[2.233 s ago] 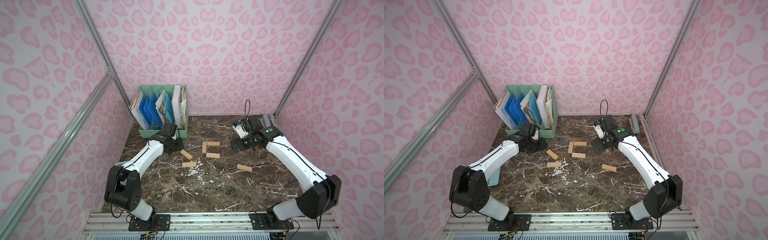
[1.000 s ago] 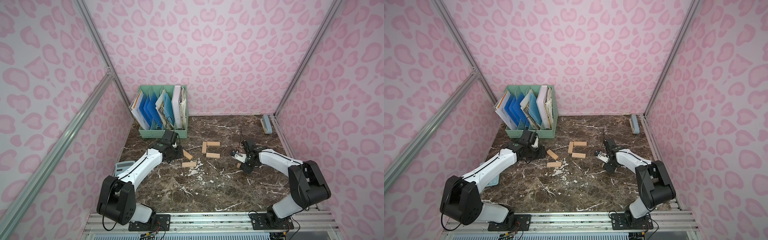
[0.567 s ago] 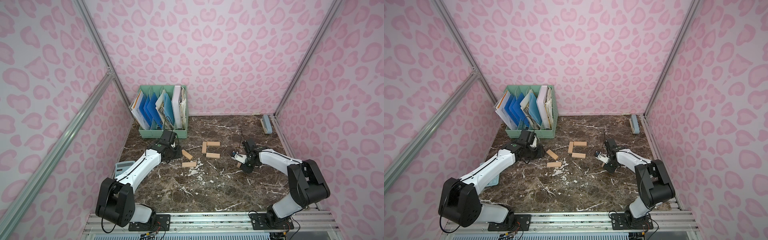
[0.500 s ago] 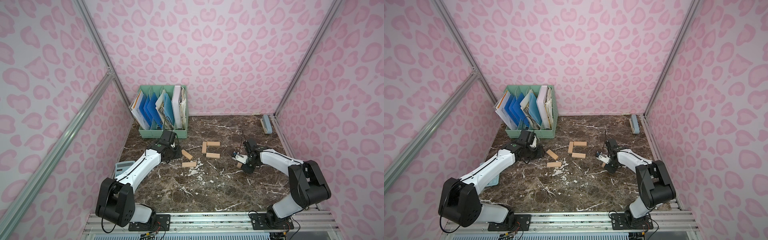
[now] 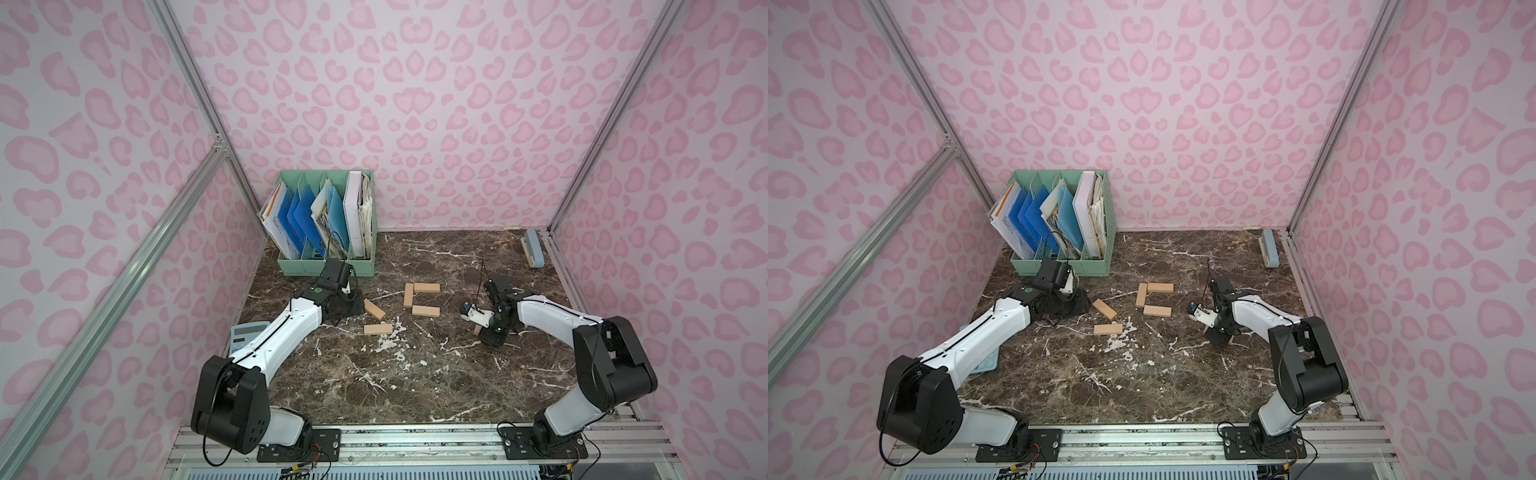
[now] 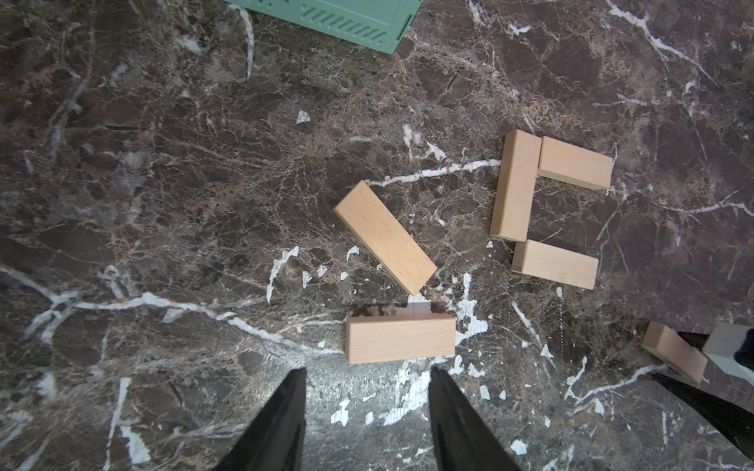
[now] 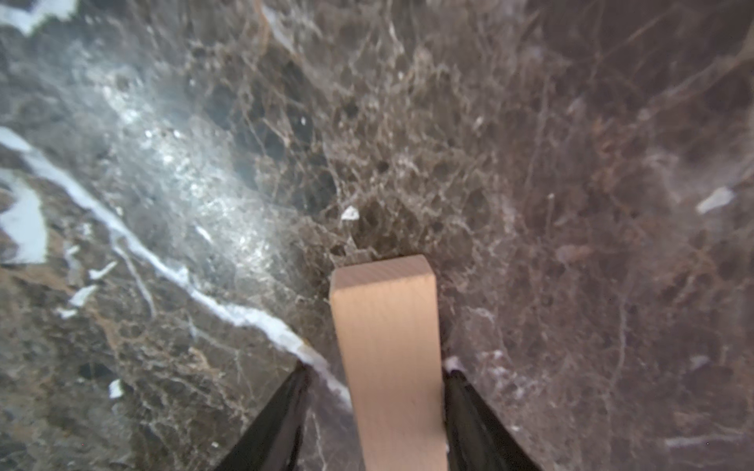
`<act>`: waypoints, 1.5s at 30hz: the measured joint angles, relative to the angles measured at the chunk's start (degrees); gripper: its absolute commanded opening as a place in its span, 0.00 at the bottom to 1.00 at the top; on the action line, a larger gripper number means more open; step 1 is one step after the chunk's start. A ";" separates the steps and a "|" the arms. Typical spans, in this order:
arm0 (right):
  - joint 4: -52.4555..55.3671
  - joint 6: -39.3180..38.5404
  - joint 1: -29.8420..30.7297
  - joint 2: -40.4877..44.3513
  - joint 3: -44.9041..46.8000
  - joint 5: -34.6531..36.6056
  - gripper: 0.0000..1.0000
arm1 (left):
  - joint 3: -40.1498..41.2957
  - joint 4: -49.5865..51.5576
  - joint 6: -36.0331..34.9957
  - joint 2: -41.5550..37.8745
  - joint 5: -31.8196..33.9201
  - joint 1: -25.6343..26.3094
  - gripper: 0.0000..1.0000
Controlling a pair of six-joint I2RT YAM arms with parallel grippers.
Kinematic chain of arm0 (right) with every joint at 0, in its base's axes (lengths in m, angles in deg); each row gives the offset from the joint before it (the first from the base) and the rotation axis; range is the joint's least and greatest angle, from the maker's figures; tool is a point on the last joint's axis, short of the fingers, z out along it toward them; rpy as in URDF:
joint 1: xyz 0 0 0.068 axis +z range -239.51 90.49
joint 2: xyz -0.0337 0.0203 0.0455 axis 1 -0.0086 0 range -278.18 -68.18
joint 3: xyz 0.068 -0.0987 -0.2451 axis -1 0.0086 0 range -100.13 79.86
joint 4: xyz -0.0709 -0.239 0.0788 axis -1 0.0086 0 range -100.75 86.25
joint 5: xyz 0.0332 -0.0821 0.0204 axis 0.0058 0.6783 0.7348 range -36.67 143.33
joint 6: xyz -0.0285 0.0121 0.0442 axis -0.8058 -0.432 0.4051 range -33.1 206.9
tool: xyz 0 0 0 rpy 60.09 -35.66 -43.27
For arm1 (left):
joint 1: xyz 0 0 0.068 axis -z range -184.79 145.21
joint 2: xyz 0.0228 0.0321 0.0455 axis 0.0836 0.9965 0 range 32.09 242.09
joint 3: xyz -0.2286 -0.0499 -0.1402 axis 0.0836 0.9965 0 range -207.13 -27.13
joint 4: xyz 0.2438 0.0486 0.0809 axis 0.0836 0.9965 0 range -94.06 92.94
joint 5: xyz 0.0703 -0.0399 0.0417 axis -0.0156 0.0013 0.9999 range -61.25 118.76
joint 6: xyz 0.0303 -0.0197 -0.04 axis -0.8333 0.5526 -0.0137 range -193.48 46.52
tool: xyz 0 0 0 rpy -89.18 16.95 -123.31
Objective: Assemble the number 6 with building blocks
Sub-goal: Pick up the building block from the center of the board, then assemble the building block at the center of the board.
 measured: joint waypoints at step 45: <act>15.28 40.22 15.61 -10.23 -27.58 1.16 0.00 | 1.60 0.26 -0.26 -2.99 0.07 -1.53 0.52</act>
